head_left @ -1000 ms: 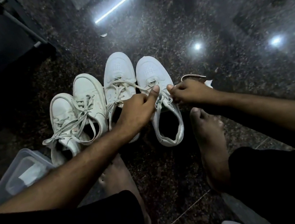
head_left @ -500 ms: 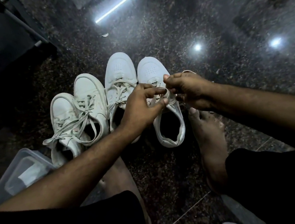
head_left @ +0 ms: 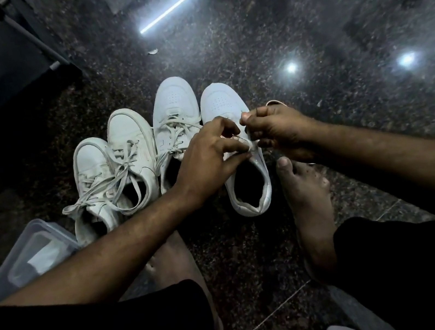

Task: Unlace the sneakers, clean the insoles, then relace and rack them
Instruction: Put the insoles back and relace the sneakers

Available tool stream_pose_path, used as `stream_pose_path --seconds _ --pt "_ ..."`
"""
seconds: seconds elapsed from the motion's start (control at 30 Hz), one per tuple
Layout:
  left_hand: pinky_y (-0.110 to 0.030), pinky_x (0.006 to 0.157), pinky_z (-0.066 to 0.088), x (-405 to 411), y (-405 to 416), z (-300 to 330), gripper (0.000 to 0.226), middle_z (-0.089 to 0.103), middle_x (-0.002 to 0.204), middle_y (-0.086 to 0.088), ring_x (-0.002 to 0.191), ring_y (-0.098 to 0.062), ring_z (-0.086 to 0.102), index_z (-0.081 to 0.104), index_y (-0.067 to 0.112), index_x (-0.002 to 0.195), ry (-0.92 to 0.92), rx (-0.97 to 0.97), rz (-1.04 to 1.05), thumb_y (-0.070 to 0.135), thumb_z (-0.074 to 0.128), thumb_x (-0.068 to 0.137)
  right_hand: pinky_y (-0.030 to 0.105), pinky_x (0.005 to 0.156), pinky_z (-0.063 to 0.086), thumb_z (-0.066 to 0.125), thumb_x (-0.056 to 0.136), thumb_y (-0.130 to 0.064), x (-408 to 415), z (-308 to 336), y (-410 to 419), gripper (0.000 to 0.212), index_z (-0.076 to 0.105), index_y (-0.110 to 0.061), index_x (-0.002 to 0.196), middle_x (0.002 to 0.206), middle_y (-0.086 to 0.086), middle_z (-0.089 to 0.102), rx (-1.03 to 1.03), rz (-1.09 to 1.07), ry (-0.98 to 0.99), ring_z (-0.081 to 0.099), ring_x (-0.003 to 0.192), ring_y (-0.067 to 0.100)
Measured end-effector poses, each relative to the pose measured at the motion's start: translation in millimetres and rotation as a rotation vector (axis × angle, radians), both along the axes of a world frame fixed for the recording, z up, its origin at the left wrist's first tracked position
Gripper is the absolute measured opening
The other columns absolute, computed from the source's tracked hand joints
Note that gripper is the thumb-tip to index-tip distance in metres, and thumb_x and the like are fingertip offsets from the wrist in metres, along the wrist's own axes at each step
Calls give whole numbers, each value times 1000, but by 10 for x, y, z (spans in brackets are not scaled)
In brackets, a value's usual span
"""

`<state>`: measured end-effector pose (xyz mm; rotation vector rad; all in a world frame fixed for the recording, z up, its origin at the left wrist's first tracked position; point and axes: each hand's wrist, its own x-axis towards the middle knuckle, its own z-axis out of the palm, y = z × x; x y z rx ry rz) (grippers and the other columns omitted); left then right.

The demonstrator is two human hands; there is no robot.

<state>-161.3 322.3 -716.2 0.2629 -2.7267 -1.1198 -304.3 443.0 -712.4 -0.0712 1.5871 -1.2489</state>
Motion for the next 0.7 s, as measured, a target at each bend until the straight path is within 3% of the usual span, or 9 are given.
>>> stream_pose_path --seconds 0.07,0.17,0.23,0.33,0.4,0.5,0.63,0.7 --pt "-26 84 49 -40 31 45 8 67 103 -1 99 -10 65 77 16 91 14 253 150 23 75 88 26 71 44 59 98 -22 -11 1 17 9 63 -17 91 79 -3 68 -26 -44 31 59 68 6" --pt "-30 85 54 -154 20 189 16 74 100 -13 96 -19 71 67 3 97 -31 780 456 17 58 101 31 81 47 52 102 -20 -46 47 18 16 60 -17 88 87 2 71 -155 -133 30 64 82 12" --pt "-27 81 54 -197 -29 292 18 73 91 -17 88 -21 72 59 4 97 -3 1067 593 13 47 106 34 91 49 48 104 -20 -37 119 13 16 57 -16 91 87 3 70 -260 -111 -21 64 90 15" --pt "-30 68 57 -197 -54 337 17 59 65 -5 63 -19 66 51 10 92 47 1317 628 10 42 106 34 87 55 43 105 -19 11 194 -7 16 53 -15 94 75 3 61 -360 -92 -150 66 80 17" --pt "-32 61 55 -174 -51 275 18 45 60 0 54 -15 52 49 13 90 31 1336 616 11 44 106 31 79 56 41 106 -17 28 163 -8 17 53 -13 93 67 2 52 -321 -46 -68 61 68 15" --pt "-27 51 45 -134 -119 189 16 36 55 5 48 -9 34 50 16 90 1 1278 682 13 47 106 22 58 48 42 106 -13 -44 44 62 20 54 -10 89 63 1 44 -174 77 256 45 57 9" --pt "-21 44 31 -78 -77 198 13 50 53 13 46 -6 30 56 11 95 -117 1073 526 12 48 105 24 53 39 45 104 -14 -74 41 118 18 57 -7 93 67 9 44 -76 177 452 41 56 13" --pt "-19 51 40 -81 -22 195 13 64 65 13 50 -4 47 66 5 102 -189 878 398 13 56 102 29 53 35 48 101 -22 -58 68 73 19 60 -14 88 63 2 47 -66 281 582 40 55 12"
